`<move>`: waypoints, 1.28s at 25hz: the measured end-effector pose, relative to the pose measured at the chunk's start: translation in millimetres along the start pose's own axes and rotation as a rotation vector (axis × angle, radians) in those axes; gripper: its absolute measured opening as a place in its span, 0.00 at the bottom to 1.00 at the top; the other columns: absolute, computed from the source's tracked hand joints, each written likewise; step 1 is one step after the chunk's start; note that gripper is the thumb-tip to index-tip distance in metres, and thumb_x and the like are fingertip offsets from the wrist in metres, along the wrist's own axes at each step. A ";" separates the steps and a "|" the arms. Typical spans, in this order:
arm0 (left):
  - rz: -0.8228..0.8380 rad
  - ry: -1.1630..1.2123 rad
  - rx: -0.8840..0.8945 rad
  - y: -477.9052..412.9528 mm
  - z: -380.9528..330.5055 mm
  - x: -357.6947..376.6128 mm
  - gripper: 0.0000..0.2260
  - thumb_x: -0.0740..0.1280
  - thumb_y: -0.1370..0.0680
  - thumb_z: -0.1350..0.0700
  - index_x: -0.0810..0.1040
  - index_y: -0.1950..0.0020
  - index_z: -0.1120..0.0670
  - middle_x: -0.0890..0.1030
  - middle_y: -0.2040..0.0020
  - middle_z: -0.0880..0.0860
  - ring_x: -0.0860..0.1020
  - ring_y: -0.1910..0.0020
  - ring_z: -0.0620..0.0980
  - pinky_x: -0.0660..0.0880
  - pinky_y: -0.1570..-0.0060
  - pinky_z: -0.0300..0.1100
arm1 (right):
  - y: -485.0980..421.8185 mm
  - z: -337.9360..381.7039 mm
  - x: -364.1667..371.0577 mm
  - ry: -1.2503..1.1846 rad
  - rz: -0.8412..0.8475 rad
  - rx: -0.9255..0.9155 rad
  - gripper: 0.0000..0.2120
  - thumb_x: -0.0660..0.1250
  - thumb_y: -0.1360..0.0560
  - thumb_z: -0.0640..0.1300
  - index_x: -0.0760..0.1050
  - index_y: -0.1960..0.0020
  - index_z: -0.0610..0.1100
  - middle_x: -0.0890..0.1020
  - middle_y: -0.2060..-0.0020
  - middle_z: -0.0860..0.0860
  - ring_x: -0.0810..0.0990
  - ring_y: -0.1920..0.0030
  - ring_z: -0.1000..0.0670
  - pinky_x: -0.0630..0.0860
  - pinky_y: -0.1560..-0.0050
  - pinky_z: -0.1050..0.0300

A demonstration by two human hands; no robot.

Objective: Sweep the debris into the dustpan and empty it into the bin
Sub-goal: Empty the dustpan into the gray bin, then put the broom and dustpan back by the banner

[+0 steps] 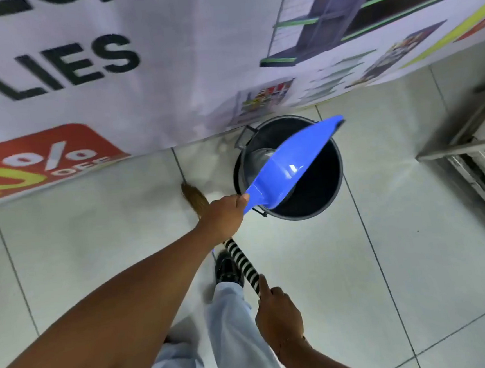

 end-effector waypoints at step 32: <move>-0.773 0.630 -0.752 -35.3 442.2 40.9 0.18 0.61 0.21 0.62 0.64 0.33 0.61 0.71 0.36 0.62 0.72 0.40 0.65 0.67 0.36 0.60 | -321.9 327.1 93.3 0.379 -0.196 -0.613 0.29 0.56 0.25 0.31 0.61 0.26 0.47 0.77 0.39 0.36 0.75 0.38 0.37 0.72 0.37 0.48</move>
Point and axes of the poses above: each hand's wrist, its own y-axis away from the middle knuckle, its own x-axis out of the palm, z = x × y, the point moved 1 cm from there along -y, towards the middle knuckle
